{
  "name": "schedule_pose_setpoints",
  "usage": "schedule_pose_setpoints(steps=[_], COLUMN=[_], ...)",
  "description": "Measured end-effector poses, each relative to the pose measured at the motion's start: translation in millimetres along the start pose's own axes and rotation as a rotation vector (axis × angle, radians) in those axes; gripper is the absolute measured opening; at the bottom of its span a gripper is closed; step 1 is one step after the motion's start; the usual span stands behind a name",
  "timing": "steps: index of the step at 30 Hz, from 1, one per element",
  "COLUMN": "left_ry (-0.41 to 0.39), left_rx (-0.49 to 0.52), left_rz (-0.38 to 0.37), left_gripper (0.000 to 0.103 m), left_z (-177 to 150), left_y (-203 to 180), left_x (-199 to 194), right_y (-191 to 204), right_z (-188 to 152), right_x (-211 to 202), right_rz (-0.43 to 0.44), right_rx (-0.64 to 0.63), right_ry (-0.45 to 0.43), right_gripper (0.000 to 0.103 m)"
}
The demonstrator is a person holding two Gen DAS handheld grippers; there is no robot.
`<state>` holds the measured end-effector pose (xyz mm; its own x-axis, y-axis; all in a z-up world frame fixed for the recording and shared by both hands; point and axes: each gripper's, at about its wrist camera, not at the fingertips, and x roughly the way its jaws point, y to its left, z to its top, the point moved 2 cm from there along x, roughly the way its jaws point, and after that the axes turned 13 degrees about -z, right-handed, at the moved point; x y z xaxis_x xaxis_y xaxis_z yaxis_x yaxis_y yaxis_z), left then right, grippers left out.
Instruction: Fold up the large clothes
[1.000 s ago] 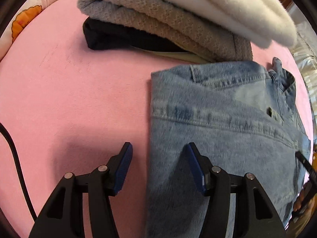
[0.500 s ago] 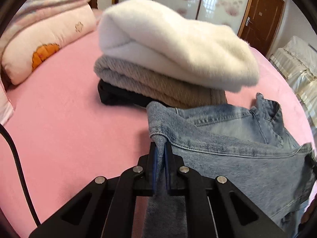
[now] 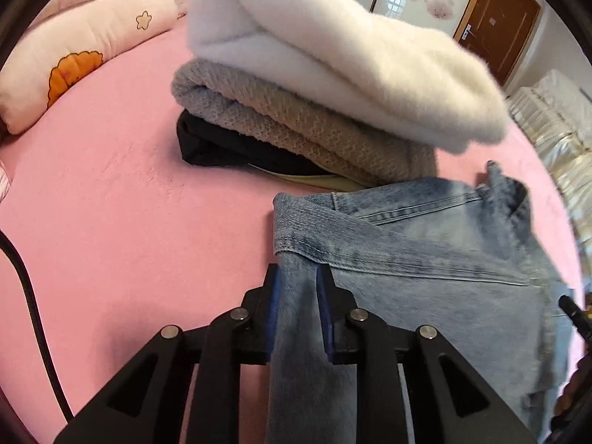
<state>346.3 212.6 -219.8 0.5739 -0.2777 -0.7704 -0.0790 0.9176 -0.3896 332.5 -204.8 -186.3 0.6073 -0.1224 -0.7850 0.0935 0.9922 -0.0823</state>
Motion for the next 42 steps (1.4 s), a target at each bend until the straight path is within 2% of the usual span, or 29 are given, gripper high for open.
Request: schedule_pose_setpoints(steps=[4, 9, 11, 13, 16, 19, 22, 24, 27, 28, 29, 30, 32, 37, 42], left_ry=[0.012, 0.082, 0.108, 0.111, 0.107, 0.112, 0.077, 0.06, 0.027, 0.021, 0.02, 0.017, 0.007, 0.012, 0.033], left_rx=[0.027, 0.078, 0.089, 0.104, 0.092, 0.036, 0.06, 0.083, 0.056, 0.034, 0.014, -0.01, -0.028, 0.009, 0.016], left_rz=[-0.048, -0.115, -0.165, -0.181, -0.143, -0.106, -0.083, -0.039, 0.007, 0.002, -0.021, -0.056, -0.073, -0.017, 0.015], left_gripper=[0.024, 0.035, 0.038, 0.039, 0.039, 0.039, 0.039, 0.039, 0.038, 0.038, 0.037, 0.035, 0.034, 0.034, 0.037], left_z=[-3.8, -31.4, -45.4, -60.9, -80.2, -99.7, -108.6, -108.8, -101.3, -99.4, -98.5, -98.4, -99.7, -104.7, -104.9], left_y=[-19.7, -72.4, -94.7, -111.0, -123.5, -120.4, -119.7, -115.8, -92.5, -81.6, -73.8, -65.6, -57.8, -63.1, -72.7], left_x=[-38.5, -55.7, -50.4, -38.3, -14.6, 17.3, 23.9, 23.2, 15.7, 12.7, 11.3, 10.0, 8.2, 7.0, 2.2], right_y=[5.7, 40.6, 62.7, 83.8, 106.2, 113.1, 106.0, 92.5, 45.6, 28.5, 14.6, 5.3, 3.2, 11.9, 11.5], right_z=[-6.7, -19.0, -24.4, -31.0, -41.8, -53.2, -64.7, -67.9, -69.7, -72.1, -75.2, -76.2, -74.4, -78.1, -75.2], right_x=[-34.9, -68.1, -75.7, -80.6, -72.6, -46.8, -16.9, -11.5, -8.2, -4.6, -1.6, -1.0, -4.4, -7.1, -16.2], right_rz=[0.037, 0.116, 0.131, 0.144, 0.156, 0.168, 0.137, 0.097, -0.094, -0.063, -0.005, 0.049, 0.063, 0.019, 0.027], right_rx=[0.009, 0.011, -0.018, -0.05, -0.072, -0.047, -0.049, -0.058, -0.025, 0.003, 0.039, 0.069, 0.077, 0.077, 0.096], right_ry=[-0.007, -0.018, -0.026, -0.038, -0.028, 0.023, 0.097, 0.088, 0.05, 0.064, 0.089, 0.104, 0.109, 0.095, 0.109], right_gripper=[0.048, 0.048, 0.048, 0.048, 0.048, 0.048, 0.045, 0.019, 0.017, 0.012, 0.0, 0.0, 0.0, 0.001, 0.007])
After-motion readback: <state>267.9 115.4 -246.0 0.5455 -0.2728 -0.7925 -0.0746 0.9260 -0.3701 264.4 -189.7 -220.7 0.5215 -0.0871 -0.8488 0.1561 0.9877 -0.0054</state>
